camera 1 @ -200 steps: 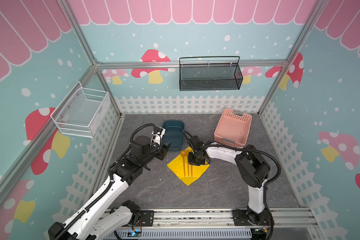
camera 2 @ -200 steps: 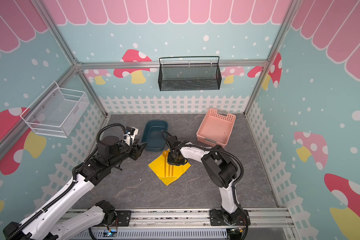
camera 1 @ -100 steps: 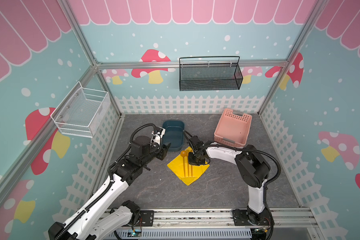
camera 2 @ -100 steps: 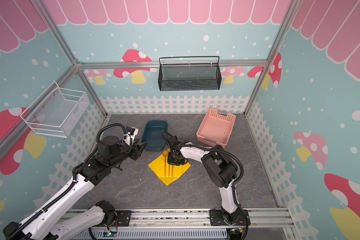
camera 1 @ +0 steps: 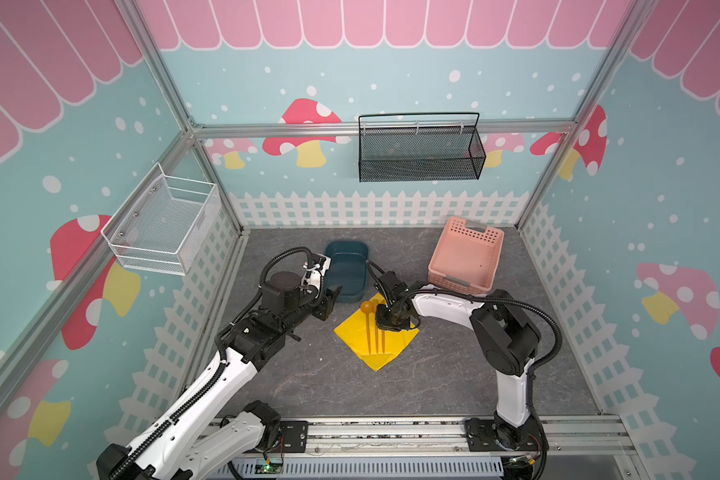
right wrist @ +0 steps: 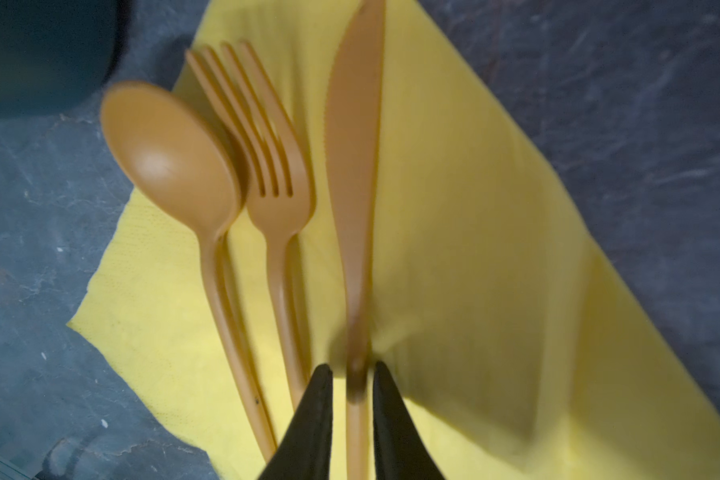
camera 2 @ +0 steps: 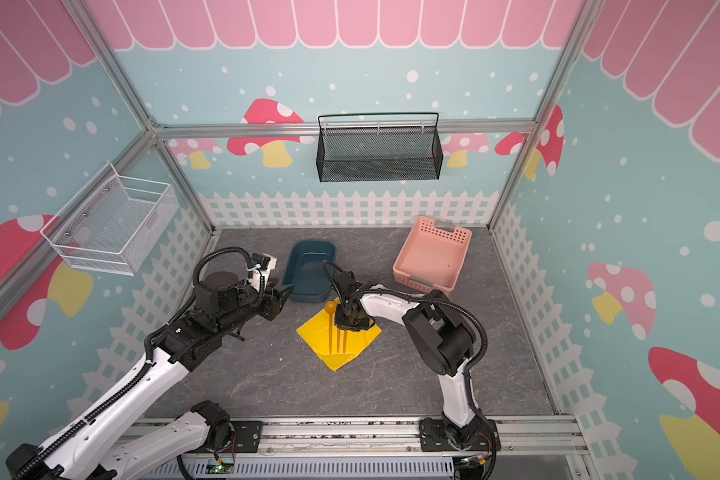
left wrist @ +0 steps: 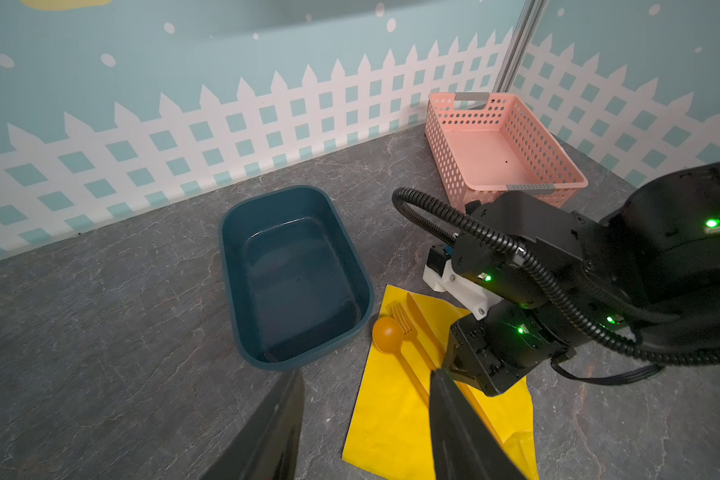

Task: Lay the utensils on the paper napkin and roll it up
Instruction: 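Press the knife down onto the napkin with the right gripper, then open the right gripper, lift off the knife, and move toward the napkin's near corner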

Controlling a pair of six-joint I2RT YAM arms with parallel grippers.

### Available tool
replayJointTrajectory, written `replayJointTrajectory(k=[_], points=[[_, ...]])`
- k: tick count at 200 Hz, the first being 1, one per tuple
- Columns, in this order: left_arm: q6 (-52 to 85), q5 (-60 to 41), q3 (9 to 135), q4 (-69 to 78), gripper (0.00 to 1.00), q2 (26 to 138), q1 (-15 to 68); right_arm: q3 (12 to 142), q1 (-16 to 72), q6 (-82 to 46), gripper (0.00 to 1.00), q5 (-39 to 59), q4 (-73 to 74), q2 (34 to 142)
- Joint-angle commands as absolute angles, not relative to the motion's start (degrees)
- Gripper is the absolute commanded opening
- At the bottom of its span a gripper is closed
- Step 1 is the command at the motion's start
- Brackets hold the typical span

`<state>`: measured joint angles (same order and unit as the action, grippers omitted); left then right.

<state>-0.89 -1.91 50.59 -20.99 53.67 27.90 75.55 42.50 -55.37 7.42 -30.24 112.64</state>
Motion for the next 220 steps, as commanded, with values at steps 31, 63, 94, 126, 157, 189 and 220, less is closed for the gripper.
replayJointTrajectory(k=[31,63,94,126,157,189,220], points=[[-1.87,-2.52,50.42,-21.47,0.51,54.87,26.52,74.3,42.98,-54.66,0.25,4.98,-30.25,106.28],[-1.28,-4.92,50.79,-21.01,0.5,56.51,24.05,70.91,42.98,-50.18,0.25,4.12,-25.97,101.9],[-0.12,-8.19,51.65,-20.95,0.5,58.98,19.5,65.96,42.97,-43.49,0.26,4.77,-20.11,97.21],[0.68,-10.35,51.88,-20.16,0.49,61.12,15.62,60.77,42.89,-34.68,0.4,6.2,-14.16,91.9],[0.06,-10.01,51.76,-20.18,0.49,62.86,14.84,56.04,42.8,-26.22,0.56,7.13,-9.82,86.63],[-0.88,-9.76,51.96,-20.57,0.48,64.31,14.85,51.99,42.72,-20.12,0.97,6.59,-7.01,81.25],[-2.14,-8.9,52.11,-20.98,0.48,64.6,14.85,49.51,42.54,-13.78,1.0,10.54,-5.16,77.75]])
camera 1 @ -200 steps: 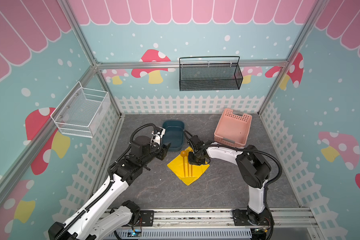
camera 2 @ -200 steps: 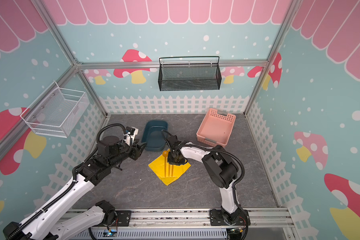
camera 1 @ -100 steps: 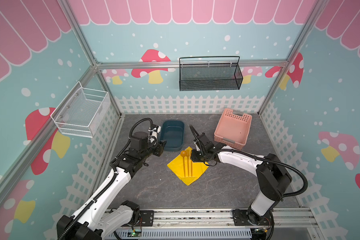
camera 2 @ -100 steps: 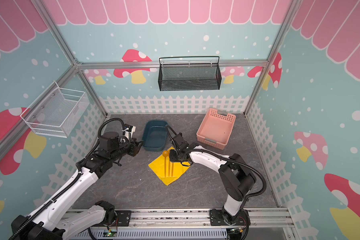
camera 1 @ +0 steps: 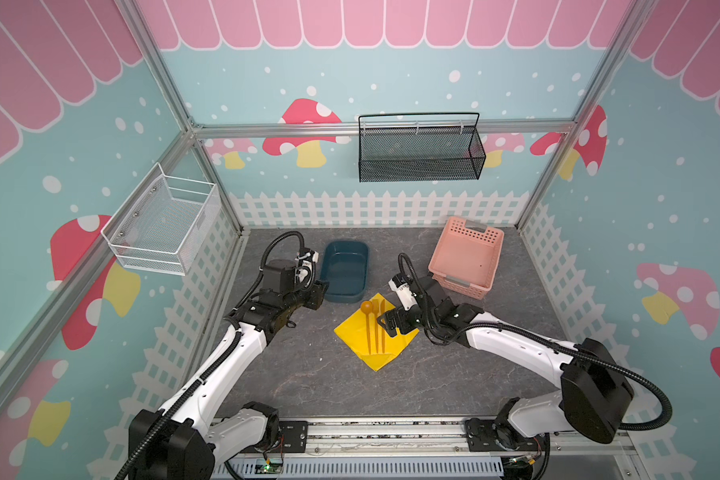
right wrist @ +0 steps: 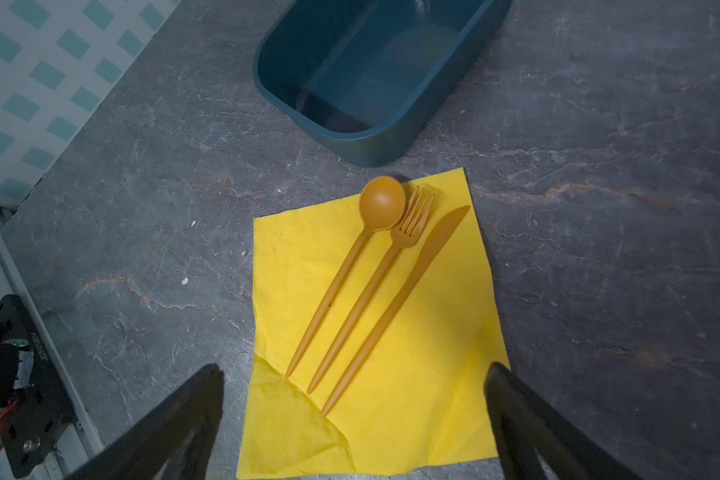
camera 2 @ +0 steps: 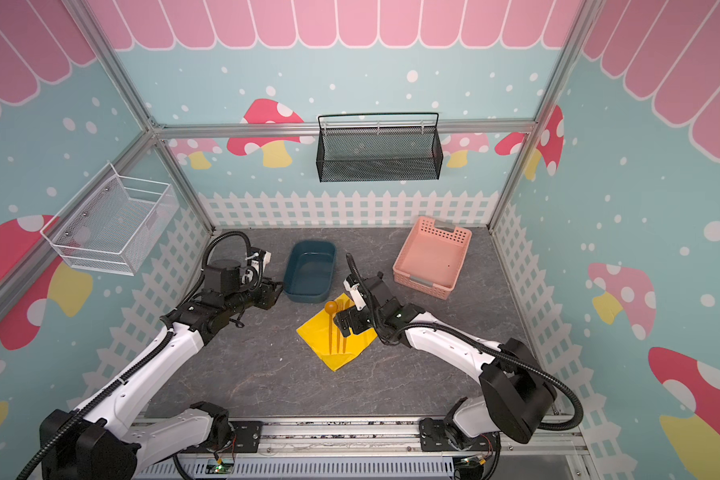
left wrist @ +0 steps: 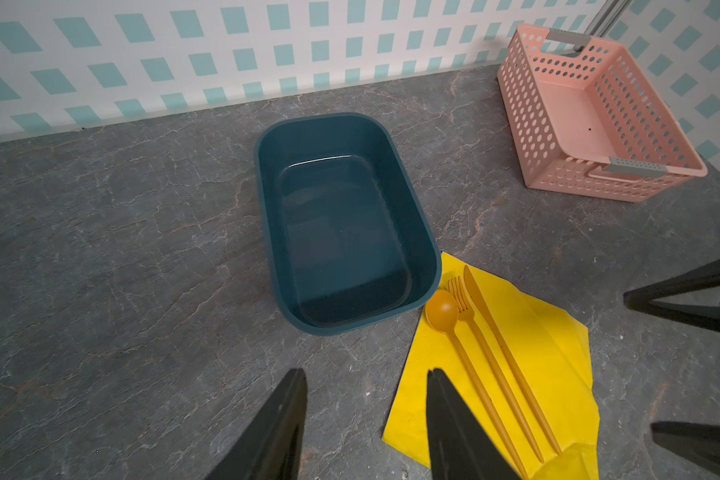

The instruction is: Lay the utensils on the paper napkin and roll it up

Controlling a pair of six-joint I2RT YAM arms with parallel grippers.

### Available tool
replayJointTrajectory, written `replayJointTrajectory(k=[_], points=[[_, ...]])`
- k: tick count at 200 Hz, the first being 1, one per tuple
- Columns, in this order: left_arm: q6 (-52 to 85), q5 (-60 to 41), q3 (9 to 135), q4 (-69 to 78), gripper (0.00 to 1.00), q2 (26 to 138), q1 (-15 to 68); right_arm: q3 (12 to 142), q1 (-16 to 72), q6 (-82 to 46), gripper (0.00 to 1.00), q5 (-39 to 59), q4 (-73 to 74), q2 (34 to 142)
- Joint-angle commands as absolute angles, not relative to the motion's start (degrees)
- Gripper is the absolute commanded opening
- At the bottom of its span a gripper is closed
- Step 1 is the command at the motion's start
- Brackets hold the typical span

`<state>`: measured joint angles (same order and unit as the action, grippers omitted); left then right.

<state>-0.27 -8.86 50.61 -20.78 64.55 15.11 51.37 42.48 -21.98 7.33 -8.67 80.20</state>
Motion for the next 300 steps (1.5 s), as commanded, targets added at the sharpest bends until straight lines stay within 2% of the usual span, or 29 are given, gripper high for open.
replayJointTrajectory(k=[1,17,47,77,111,173,248,300], points=[[-2.17,-8.76,52.07,-20.99,0.48,64.6,14.85,49.37,42.54,-13.57,1.0,10.76,-5.0,77.68],[-2.87,-7.36,52.29,-21.6,0.48,64.43,14.85,46.27,42.54,-8.76,0.99,14.82,-1.28,74.84],[-3.34,-6.5,52.47,-21.97,0.48,63.6,14.85,36.47,42.63,0.59,0.92,22.56,9.66,68.2],[-3.77,-5.81,52.59,-22.09,0.48,62.52,14.66,30.48,43.52,9.24,0.85,28.12,16.05,66.56],[-3.43,-6.74,52.54,-21.73,0.48,61.87,14.61,29.46,48.8,18.95,0.83,21.9,15.33,70.55],[-2.15,-9.84,52.44,-21.71,0.48,61.75,14.55,26.77,56.0,28.37,0.9,12.78,21.92,79.31],[-1.78,-10.16,52.47,-21.73,0.48,61.66,14.63,25.49,57.04,33.49,0.9,4.41,30.22,85.71],[-1.15,-11.23,52.65,-21.73,0.49,62.33,14.61,25.61,56.99,34.82,0.9,3.52,32.18,87.5]])
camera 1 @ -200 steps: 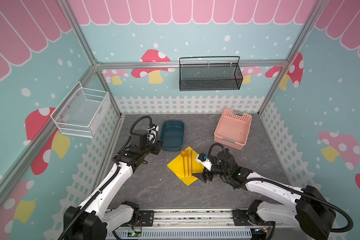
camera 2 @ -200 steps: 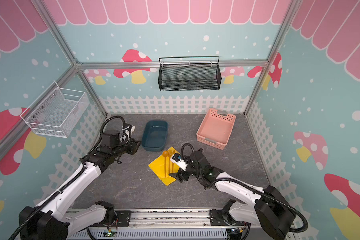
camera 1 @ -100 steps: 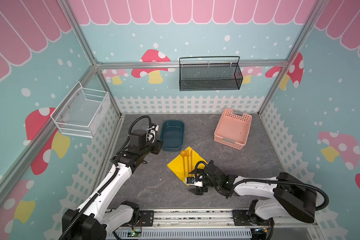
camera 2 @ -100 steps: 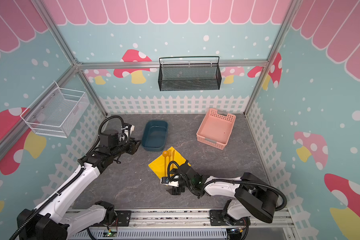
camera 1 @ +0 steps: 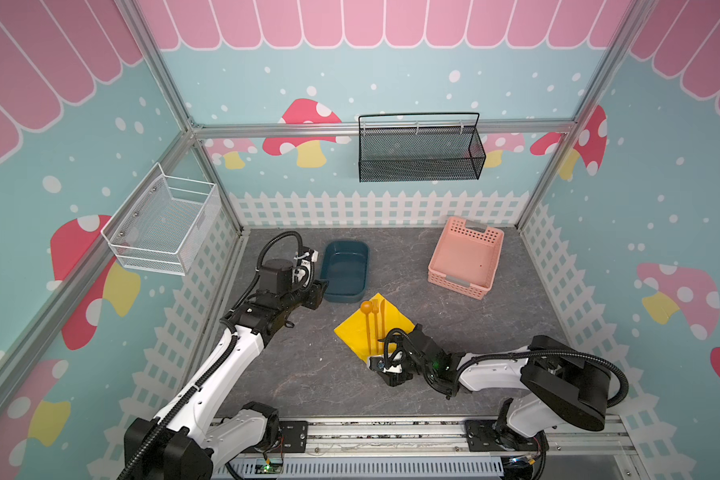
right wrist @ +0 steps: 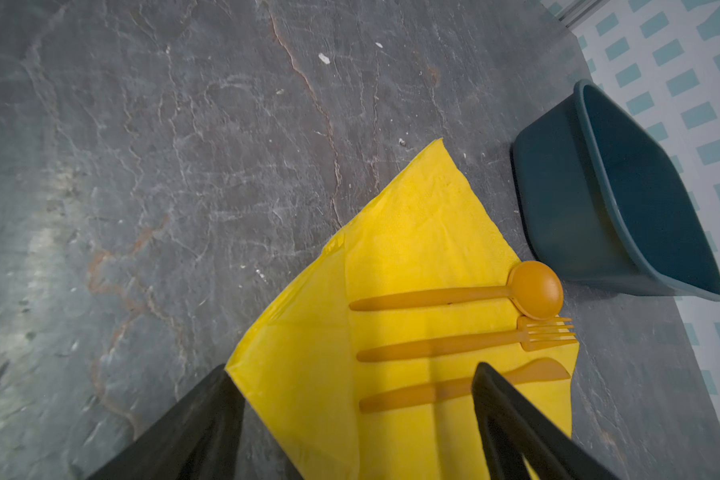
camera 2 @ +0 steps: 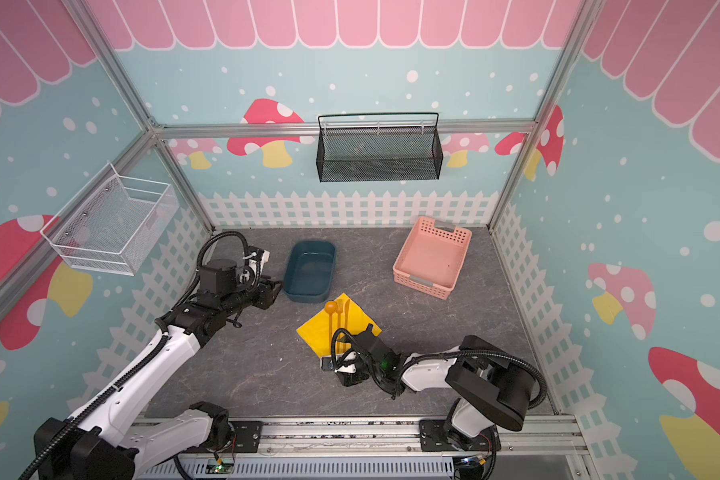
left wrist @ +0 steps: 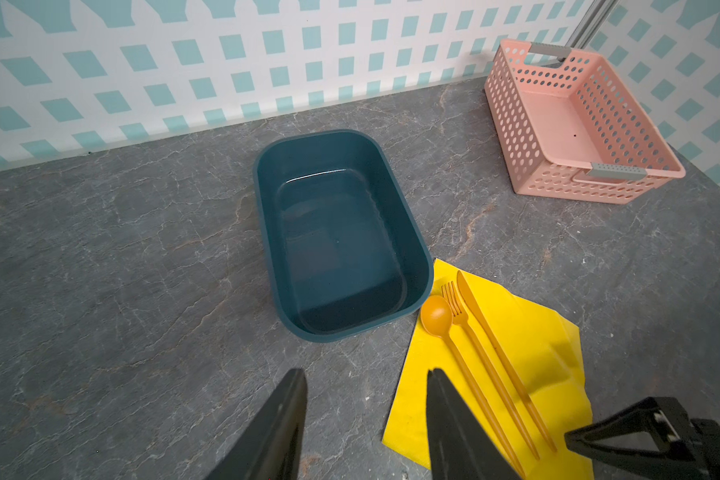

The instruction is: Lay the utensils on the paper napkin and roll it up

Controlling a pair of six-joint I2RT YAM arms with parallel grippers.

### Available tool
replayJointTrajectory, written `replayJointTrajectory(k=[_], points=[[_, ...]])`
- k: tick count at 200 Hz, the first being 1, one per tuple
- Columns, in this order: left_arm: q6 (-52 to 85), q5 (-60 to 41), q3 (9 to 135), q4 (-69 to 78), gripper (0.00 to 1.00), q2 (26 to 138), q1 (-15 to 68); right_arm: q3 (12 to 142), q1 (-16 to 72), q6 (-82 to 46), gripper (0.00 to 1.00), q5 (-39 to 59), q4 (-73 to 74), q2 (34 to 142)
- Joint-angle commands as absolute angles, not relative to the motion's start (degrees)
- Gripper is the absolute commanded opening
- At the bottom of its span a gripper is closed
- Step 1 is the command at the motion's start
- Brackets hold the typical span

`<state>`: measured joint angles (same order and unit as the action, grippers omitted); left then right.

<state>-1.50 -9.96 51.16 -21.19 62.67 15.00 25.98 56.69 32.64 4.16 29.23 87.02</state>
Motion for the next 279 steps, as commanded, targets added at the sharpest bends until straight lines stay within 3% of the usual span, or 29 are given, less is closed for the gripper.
replayJointTrajectory(k=[1,65,113,279], points=[[-1.15,-11.24,52.65,-21.81,0.49,62.36,14.6,25.64,57.02,34.77,0.9,3.52,32.17,87.52],[0.87,-10.36,52.77,-21.73,0.49,62.36,18.32,25.89,56.8,33.94,0.86,1.78,32.64,86.47],[8.6,-15.34,49.31,-18.9,0.47,61.11,19.94,27.14,55.57,33.57,0.85,1.76,32.53,86.36],[20.4,-15.09,38.95,-18.48,0.34,59.81,34.17,29.7,50.85,31.07,0.84,3.58,33.58,87.78]])
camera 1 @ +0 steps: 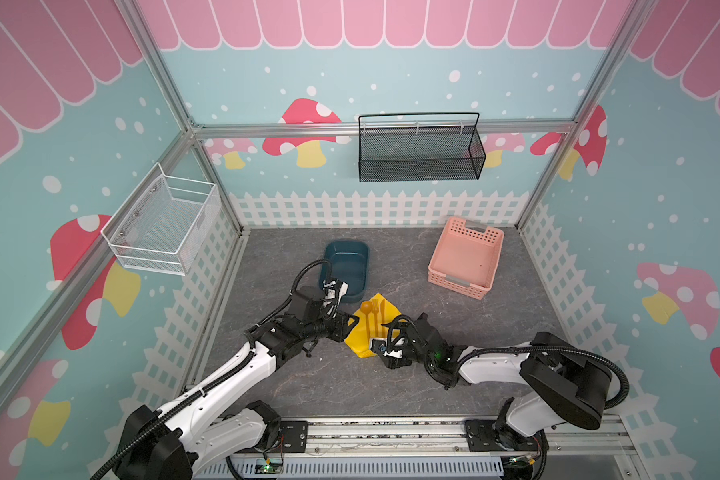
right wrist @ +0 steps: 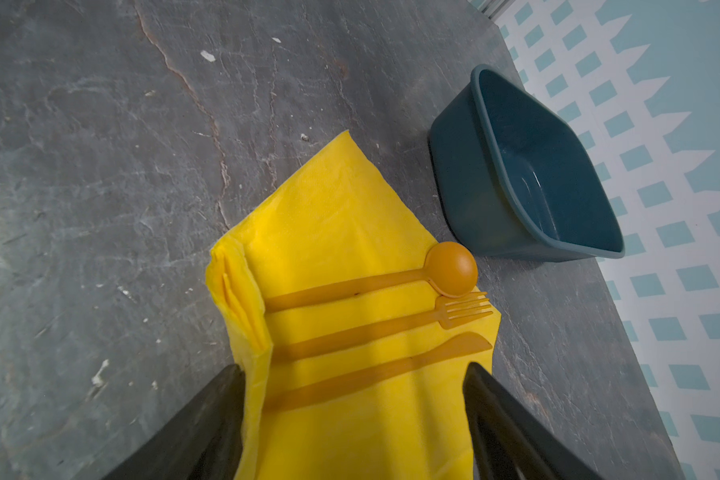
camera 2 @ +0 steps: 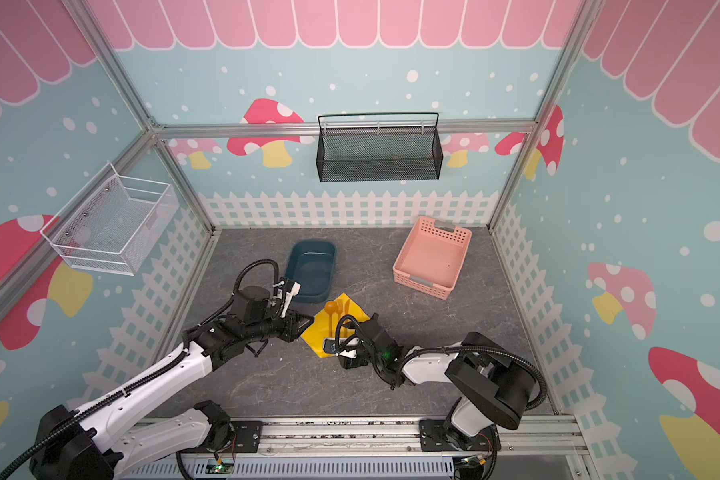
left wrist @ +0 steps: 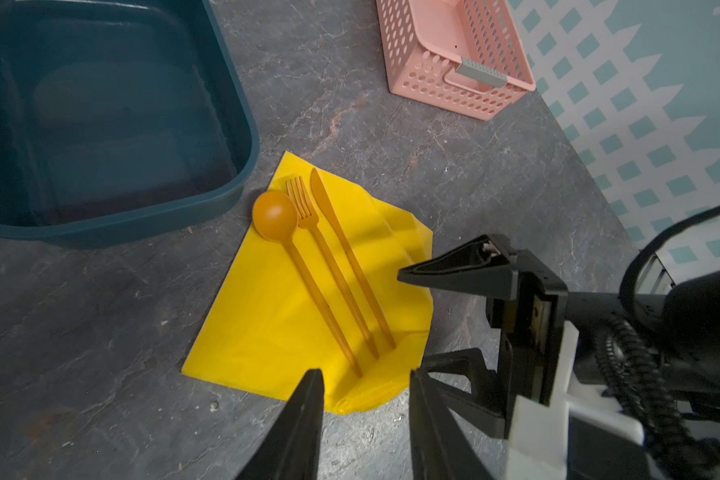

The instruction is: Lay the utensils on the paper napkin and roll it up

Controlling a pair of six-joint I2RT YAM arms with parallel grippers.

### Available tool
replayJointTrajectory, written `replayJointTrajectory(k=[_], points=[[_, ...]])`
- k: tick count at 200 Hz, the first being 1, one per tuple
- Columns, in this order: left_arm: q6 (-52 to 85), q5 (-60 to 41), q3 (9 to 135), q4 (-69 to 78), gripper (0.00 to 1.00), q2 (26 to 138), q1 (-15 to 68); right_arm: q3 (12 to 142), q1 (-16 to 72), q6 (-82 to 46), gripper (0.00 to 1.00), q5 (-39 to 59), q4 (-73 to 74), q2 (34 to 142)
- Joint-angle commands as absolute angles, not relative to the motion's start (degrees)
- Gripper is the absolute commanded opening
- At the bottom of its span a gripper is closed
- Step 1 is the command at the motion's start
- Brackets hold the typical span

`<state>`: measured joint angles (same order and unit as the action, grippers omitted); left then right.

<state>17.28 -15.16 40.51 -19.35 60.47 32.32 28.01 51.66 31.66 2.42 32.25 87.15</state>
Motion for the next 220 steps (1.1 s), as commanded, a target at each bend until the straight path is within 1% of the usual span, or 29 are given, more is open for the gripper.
replayJointTrajectory(k=[1,59,81,156,220], points=[[20.53,-15.06,38.9,-18.47,0.34,59.79,34.27,29.7,50.83,31.05,0.84,3.59,33.62,87.79],[24.43,-14.39,35.65,-16.73,0.28,61.25,39.49,29.95,49.24,29.47,0.83,4.46,33.88,88.35],[24.86,-14.74,34.95,-16.23,0.28,62.1,40.89,29.97,48.83,29.09,0.83,4.09,33.88,88.94],[25.09,-16.77,35.72,-13.88,0.22,69.95,42.88,30.67,48.25,28.27,0.82,2.81,33.8,91.26],[24.53,-17.15,37.42,-13.31,0.2,77.24,43.24,30.9,47.9,27.52,0.81,2.1,33.32,92.02]])
